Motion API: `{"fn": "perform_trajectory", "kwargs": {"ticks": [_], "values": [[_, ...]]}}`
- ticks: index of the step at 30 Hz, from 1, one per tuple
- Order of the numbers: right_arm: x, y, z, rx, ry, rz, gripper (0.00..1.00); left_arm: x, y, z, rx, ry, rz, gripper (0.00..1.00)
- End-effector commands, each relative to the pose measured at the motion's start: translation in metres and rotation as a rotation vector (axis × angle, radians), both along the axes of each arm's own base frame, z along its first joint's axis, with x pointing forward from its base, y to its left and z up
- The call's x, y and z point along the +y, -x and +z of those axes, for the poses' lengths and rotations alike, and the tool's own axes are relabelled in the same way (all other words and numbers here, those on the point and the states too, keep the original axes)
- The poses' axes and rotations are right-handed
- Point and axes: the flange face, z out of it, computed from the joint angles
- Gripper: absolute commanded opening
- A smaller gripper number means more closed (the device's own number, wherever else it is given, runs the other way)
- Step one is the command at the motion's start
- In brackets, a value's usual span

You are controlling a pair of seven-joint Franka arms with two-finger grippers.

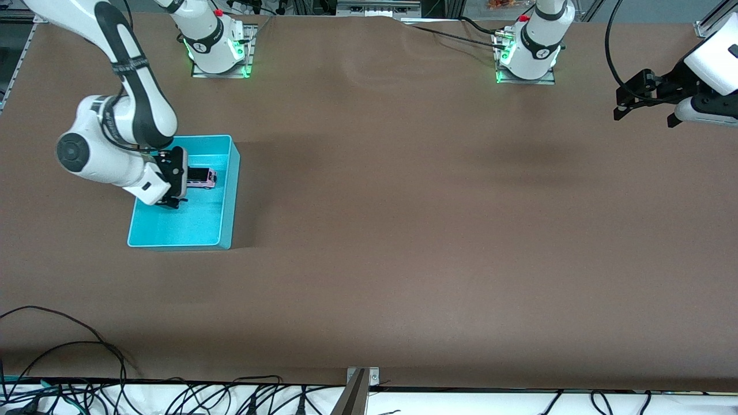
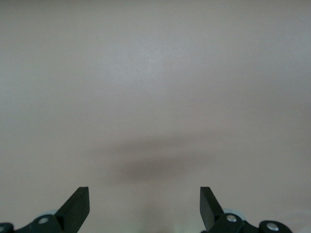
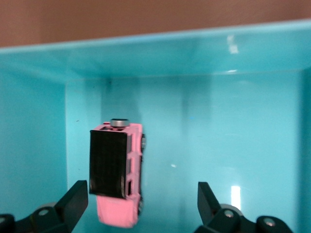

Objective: Wind and store pink jeep toy

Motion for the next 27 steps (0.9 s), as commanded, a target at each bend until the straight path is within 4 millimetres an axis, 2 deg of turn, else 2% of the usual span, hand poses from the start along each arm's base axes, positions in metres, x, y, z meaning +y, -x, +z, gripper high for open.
{"fn": "perform_trajectory", "kwargs": {"ticks": [1, 11, 17, 27], "values": [[0.004, -0.029, 0.077, -0.025, -0.014, -0.105, 1.00, 0.000, -0.004, 0.005, -0.002, -0.008, -0.014, 1.00], [0.011, -0.068, 0.197, -0.051, 0.028, -0.590, 1.00, 0.000, -0.004, 0.005, -0.002, -0.008, -0.015, 1.00], [0.010, -0.076, 0.237, -0.069, 0.047, -0.908, 1.00, 0.000, -0.004, 0.005, -0.002, -0.008, -0.015, 1.00], [0.000, -0.071, 0.293, -0.041, 0.137, -1.211, 1.00, 0.000, -0.004, 0.005, -0.002, -0.008, -0.014, 1.00]]}}
